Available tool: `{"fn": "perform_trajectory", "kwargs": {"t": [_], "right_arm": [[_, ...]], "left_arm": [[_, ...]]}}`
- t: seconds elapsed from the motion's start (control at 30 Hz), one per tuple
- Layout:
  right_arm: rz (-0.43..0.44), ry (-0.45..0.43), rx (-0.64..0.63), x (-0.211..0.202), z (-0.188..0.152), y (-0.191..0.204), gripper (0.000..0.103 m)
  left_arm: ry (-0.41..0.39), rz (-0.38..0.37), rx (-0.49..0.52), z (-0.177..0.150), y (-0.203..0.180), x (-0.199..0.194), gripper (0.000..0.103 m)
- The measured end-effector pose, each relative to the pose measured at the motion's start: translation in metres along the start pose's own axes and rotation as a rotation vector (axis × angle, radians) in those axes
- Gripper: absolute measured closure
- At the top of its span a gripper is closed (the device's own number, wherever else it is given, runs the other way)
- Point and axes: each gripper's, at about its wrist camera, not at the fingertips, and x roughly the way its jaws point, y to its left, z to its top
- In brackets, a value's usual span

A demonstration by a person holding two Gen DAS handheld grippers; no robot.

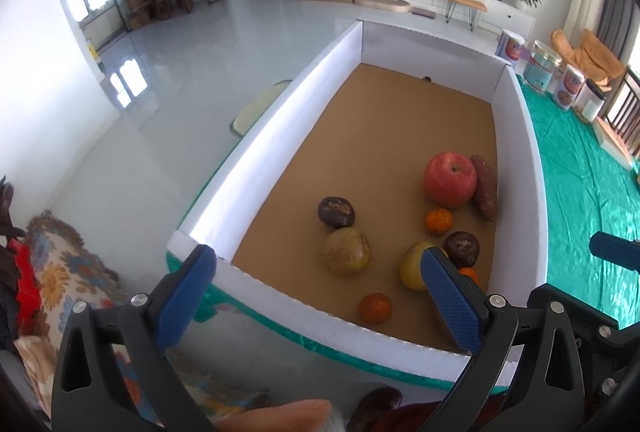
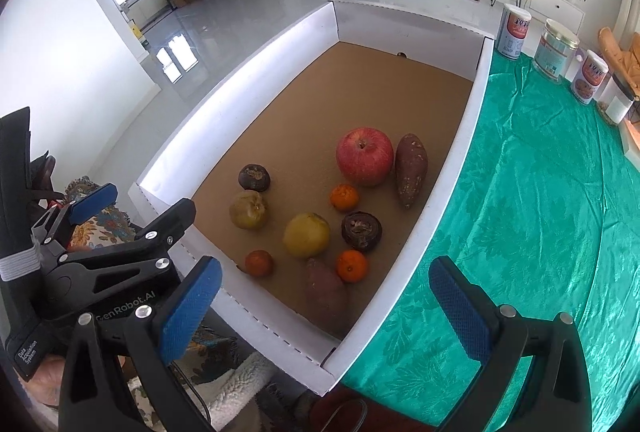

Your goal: Organize fruits

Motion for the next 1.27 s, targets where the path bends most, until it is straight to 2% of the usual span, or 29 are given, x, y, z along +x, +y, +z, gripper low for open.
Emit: {"fn": "perform_trajectory", "kwargs": {"t": [0.4, 0.9, 1.17, 1.27], "right_arm": [[-0.029, -0.009, 0.007, -0.007, 0.0, -0.003, 0.0], [-0.044, 0.008, -0.006, -0.004, -0.002, 0.001, 0.0], [-0.047, 0.006, -0.012, -0.004, 0.0, 0.004, 0.0], [-0.042, 0.006, -0.013, -0.004, 0.0, 0.005, 0.0]], "left_arm": [[-0.021, 0.011, 0.021, 0.005, -0.007, -0.006, 0.001], [-0.031, 0.024, 0.004, 0.007, 0.001, -0.006, 0.001], [-0.011, -0.016, -0.013, 0.007, 0.006, -0.002, 0.001], [-0.017, -0.005, -0.018, 0.007, 0.008, -0.003, 0.001]]}}
